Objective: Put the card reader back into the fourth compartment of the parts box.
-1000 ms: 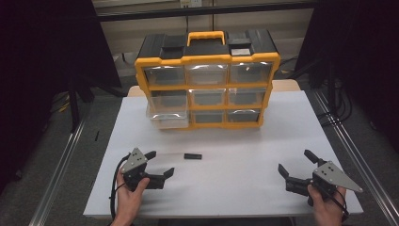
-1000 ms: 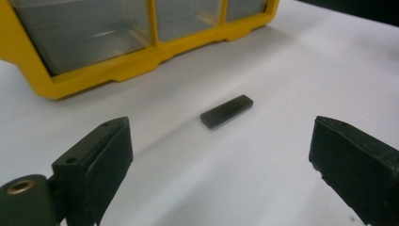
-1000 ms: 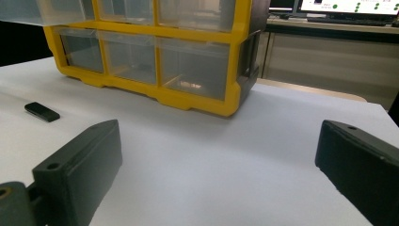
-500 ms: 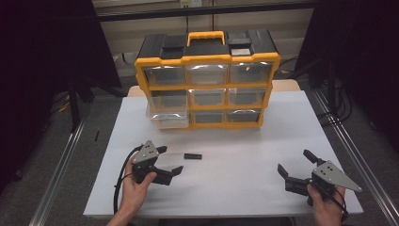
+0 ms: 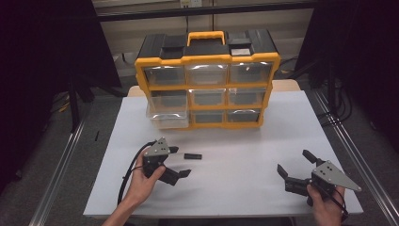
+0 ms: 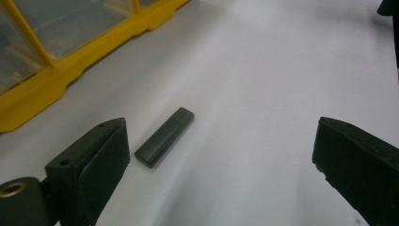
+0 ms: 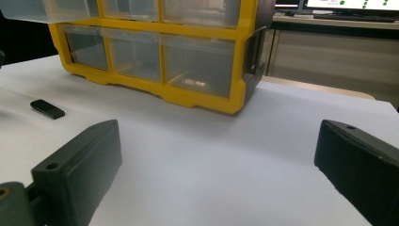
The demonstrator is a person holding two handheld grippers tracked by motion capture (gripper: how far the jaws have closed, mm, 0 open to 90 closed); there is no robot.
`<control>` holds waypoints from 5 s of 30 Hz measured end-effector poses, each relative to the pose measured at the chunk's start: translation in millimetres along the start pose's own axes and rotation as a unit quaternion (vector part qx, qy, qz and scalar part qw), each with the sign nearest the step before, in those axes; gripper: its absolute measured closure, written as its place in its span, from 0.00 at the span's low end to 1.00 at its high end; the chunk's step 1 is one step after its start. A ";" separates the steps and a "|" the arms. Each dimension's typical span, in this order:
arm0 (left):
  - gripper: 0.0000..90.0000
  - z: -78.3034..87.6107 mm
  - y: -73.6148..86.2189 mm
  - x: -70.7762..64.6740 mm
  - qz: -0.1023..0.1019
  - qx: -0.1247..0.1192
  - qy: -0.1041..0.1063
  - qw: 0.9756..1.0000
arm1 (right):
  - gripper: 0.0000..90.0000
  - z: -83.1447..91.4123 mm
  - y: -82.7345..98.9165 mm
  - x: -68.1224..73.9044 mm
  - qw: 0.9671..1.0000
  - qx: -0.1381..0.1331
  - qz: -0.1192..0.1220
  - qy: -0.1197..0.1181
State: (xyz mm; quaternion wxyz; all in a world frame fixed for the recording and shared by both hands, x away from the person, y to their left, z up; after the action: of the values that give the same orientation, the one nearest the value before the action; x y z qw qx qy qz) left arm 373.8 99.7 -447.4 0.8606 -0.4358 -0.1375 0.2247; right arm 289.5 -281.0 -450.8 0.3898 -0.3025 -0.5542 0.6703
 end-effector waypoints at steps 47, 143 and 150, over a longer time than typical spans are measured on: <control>0.46 -72.0 -7.3 21.0 -0.100 0.169 0.042 0.980 | 0.02 -3.6 2.7 3.2 1.000 0.014 0.011 -0.010; 0.82 -36.9 -27.5 19.2 -0.041 0.067 0.043 0.996 | 0.01 -4.9 4.0 4.2 1.000 0.019 0.006 -0.009; 0.82 -32.7 -32.2 15.5 -0.046 0.061 0.045 0.996 | 0.01 -4.4 3.8 4.5 1.000 0.019 0.007 -0.009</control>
State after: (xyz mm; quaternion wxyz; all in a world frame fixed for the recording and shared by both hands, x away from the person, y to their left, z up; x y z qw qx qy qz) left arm 409.9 68.4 -439.7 0.9001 -0.3857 -0.1048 0.1733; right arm 290.1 -275.2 -455.4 0.3857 -0.2932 -0.5429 0.6860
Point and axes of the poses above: each handheld gripper's, and its own axes: z roughly backward along the jaws, y roughly out of its underside, x roughly to its left, the point moved 6 cm from there along -z, roughly forward along the jaws, and after that the axes turned 11 degrees about -y, right-handed, at the moved point
